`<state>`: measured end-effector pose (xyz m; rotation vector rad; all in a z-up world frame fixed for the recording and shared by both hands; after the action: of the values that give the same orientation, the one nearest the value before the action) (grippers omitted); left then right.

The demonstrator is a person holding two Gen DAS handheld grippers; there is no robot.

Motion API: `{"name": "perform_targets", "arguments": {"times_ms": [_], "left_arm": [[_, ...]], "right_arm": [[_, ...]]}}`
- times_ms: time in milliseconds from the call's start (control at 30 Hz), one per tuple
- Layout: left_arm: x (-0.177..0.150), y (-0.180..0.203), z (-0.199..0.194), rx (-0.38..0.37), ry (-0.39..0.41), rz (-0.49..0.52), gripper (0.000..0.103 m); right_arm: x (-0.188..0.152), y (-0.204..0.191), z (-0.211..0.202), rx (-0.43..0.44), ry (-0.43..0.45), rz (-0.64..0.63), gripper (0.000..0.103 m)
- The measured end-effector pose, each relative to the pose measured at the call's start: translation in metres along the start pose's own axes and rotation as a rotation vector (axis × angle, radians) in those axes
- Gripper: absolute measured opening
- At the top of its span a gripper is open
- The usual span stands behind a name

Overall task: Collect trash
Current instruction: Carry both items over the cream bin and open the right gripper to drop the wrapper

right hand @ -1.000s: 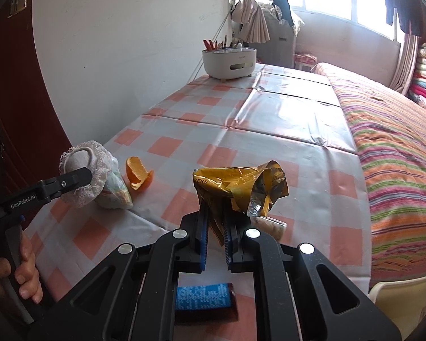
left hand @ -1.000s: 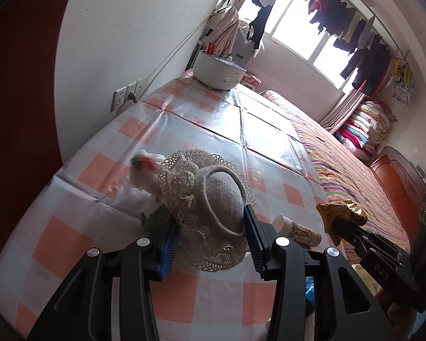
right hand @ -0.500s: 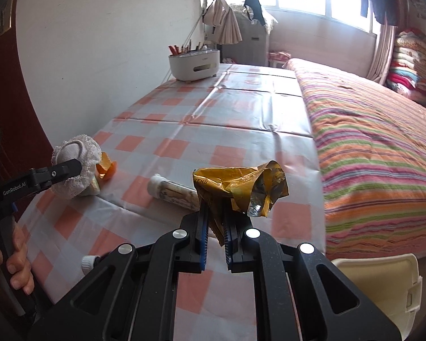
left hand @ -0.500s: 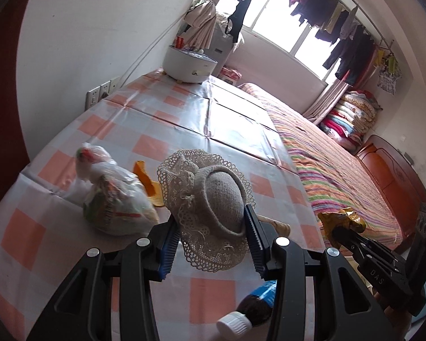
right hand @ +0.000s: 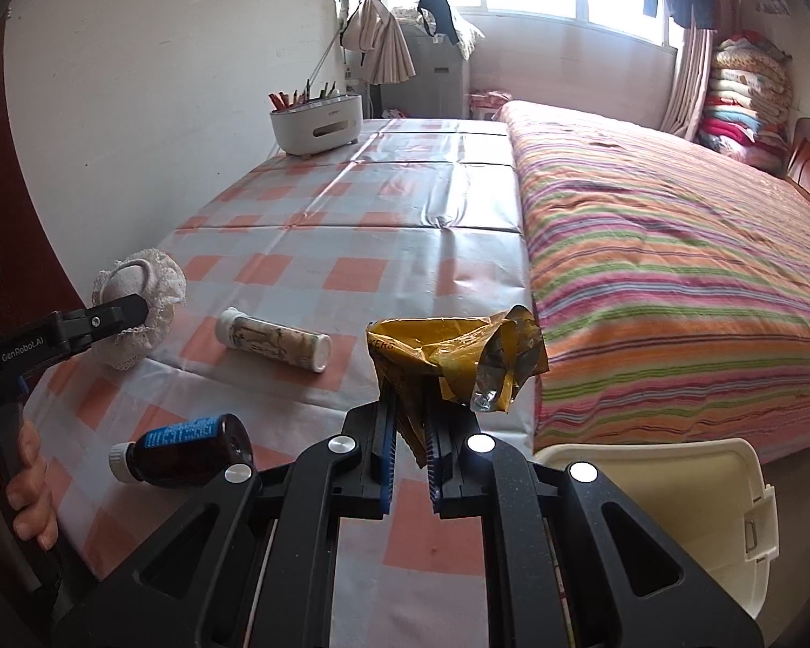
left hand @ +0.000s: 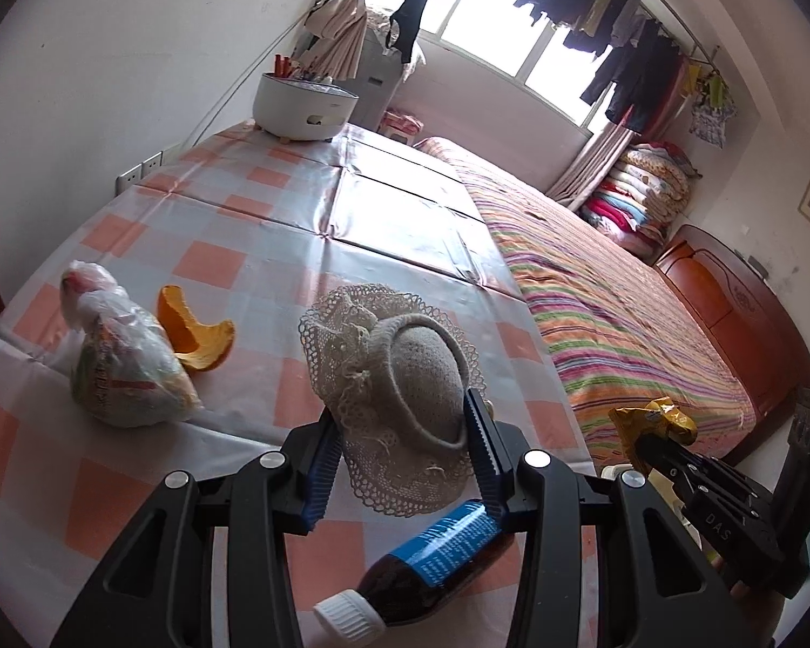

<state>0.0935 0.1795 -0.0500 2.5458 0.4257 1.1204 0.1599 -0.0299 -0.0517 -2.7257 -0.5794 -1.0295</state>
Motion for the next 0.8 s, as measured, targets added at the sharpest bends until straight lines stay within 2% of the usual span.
{"name": "perform_targets", "arguments": {"times_ms": [300,800], "left_arm": [[-0.010,0.032,0.010,-0.029,-0.022,0.048,0.042],[-0.027,0.089,0.029,-0.084,-0.058,0.128,0.042]], "right_arm": [[-0.014,0.022,-0.013,-0.028,0.005,0.025,0.009],[-0.042,0.081,-0.035,-0.085,0.014,0.118,0.009]]}}
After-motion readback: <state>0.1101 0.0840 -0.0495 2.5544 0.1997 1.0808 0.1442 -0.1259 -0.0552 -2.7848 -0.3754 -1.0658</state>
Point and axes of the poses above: each gripper's, at about its wrist camera, not at the fingertips, and z roughly the way its jaws point, y to its right, x to its top, the point moved 6 cm from there along z, roughly the way its jaws point, and after that the axes turned 4 degrees about -y, right-handed, at the moved point
